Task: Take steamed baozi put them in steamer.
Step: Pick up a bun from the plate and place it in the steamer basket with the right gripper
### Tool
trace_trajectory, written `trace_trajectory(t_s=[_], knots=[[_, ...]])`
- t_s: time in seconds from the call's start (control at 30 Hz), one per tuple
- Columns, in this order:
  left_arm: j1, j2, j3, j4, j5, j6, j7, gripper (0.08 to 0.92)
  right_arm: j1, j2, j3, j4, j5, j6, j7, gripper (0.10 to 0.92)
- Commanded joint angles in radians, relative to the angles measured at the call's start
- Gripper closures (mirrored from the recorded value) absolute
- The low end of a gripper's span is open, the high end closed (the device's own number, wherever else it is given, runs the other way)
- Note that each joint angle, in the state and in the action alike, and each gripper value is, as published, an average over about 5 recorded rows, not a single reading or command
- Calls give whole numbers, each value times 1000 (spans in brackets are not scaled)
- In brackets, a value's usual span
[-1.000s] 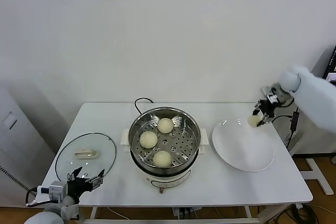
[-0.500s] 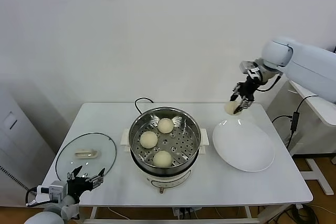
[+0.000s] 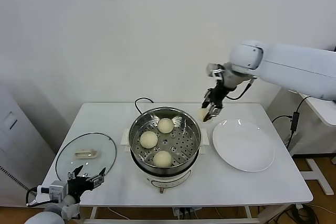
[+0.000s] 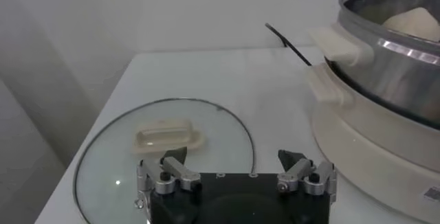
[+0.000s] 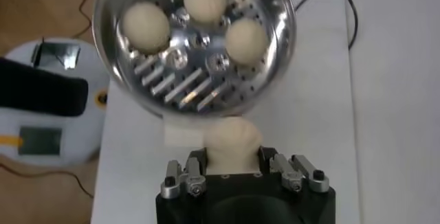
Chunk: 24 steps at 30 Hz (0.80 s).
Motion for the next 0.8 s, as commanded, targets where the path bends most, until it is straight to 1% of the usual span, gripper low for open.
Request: trace_trajectory(t_s=[0.03,0.37,0.8], knots=[[-1,-1,0,-1,0,0,0,177,-8,91,-30,79,104,-121,128,550],[0,-5,-3,4,-6,-3,1,177,-91,156,-12,57,110,-155,187,550],[7,-15,-11,10,-7,-7,2,177,-211,187,17,7,28,-171,225,550]])
